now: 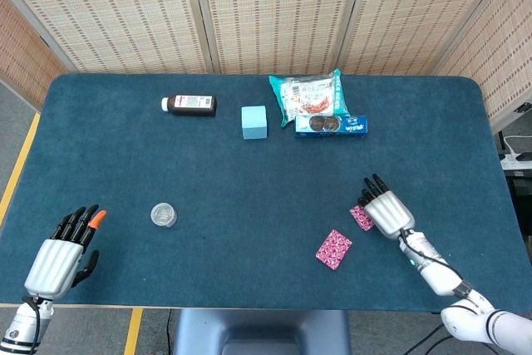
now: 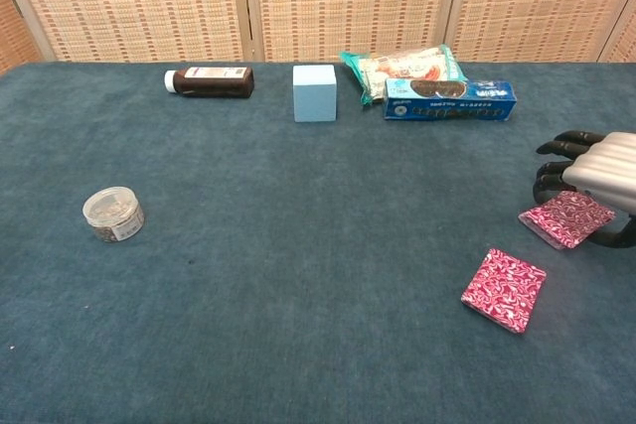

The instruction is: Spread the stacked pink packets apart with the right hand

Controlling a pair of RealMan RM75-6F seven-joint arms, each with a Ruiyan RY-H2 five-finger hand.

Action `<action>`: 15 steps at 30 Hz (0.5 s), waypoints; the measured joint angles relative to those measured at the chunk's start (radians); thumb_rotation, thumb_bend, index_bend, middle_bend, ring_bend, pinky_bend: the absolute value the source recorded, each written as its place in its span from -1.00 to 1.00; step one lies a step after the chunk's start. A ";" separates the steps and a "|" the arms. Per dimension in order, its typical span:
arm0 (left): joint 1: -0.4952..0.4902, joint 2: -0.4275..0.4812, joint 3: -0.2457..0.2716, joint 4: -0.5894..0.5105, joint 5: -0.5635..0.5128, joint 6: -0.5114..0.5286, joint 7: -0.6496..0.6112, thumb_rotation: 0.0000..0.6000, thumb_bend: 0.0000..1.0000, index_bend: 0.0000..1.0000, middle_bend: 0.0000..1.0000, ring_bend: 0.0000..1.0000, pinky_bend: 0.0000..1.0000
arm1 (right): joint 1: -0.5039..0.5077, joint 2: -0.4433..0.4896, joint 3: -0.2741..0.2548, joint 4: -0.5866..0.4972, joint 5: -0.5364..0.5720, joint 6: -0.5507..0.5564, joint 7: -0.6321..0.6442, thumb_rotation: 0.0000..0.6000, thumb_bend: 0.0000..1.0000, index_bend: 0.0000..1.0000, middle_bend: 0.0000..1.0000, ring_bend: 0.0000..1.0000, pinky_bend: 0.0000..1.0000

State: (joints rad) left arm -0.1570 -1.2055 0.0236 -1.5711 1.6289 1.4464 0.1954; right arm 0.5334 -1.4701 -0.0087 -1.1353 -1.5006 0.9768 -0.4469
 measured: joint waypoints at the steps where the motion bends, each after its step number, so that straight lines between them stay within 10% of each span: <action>1: 0.000 0.000 0.000 0.000 0.000 0.000 0.000 1.00 0.02 -1.00 -1.00 -0.97 -0.70 | 0.001 -0.001 0.000 0.000 0.001 -0.001 0.000 1.00 -0.56 -0.39 -0.56 -0.95 -1.00; 15: 0.000 0.001 0.001 0.002 0.004 0.004 -0.005 1.00 0.02 -1.00 -1.00 -0.97 -0.70 | 0.002 -0.019 -0.002 0.014 -0.006 0.016 0.004 1.00 -0.55 -0.04 -0.32 -0.69 -1.00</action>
State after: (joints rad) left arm -0.1570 -1.2042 0.0251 -1.5694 1.6330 1.4500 0.1901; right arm 0.5357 -1.4887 -0.0111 -1.1211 -1.5064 0.9930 -0.4433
